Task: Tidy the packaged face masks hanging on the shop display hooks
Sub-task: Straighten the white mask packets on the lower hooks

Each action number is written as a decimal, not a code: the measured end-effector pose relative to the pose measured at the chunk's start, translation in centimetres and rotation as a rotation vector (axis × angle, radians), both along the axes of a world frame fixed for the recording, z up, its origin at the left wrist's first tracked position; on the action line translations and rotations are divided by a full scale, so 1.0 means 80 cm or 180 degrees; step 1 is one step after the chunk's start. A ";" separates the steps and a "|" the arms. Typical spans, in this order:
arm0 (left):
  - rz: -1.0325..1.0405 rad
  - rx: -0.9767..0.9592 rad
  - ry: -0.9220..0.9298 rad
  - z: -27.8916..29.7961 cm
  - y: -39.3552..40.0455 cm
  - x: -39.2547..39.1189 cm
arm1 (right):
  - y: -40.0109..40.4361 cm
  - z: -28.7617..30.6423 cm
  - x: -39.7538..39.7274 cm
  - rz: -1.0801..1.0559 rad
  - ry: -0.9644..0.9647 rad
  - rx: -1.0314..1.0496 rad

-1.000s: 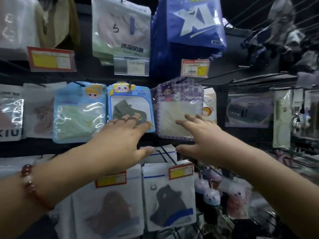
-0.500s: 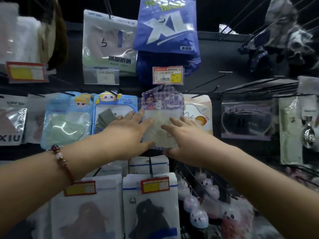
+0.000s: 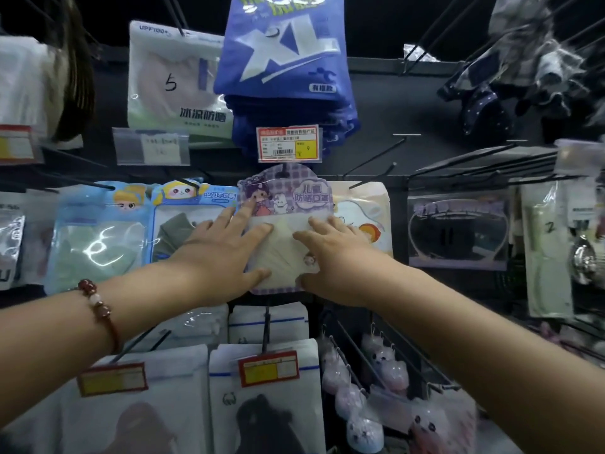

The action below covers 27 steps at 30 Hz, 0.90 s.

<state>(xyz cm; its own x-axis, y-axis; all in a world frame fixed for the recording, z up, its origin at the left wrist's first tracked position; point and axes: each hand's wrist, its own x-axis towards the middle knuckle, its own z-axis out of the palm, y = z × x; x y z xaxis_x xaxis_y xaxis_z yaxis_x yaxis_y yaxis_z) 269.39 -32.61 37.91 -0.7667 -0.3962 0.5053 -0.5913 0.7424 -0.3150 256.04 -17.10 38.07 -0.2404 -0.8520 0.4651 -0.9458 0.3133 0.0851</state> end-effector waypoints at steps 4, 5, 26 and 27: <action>-0.0180 -0.0087 0.0205 0.004 -0.001 -0.008 | -0.009 0.007 -0.007 -0.0028 0.0005 -0.0123; -0.0210 -0.0102 0.0248 0.004 -0.001 -0.010 | -0.011 0.008 -0.008 -0.0019 -0.0006 -0.0137; 0.0048 -0.0374 0.0556 -0.022 -0.087 -0.087 | -0.119 -0.007 -0.084 -0.0060 -0.0110 -0.0215; 0.0070 -0.0451 0.0558 -0.025 -0.092 -0.090 | -0.123 -0.009 -0.087 -0.0036 -0.0135 -0.0266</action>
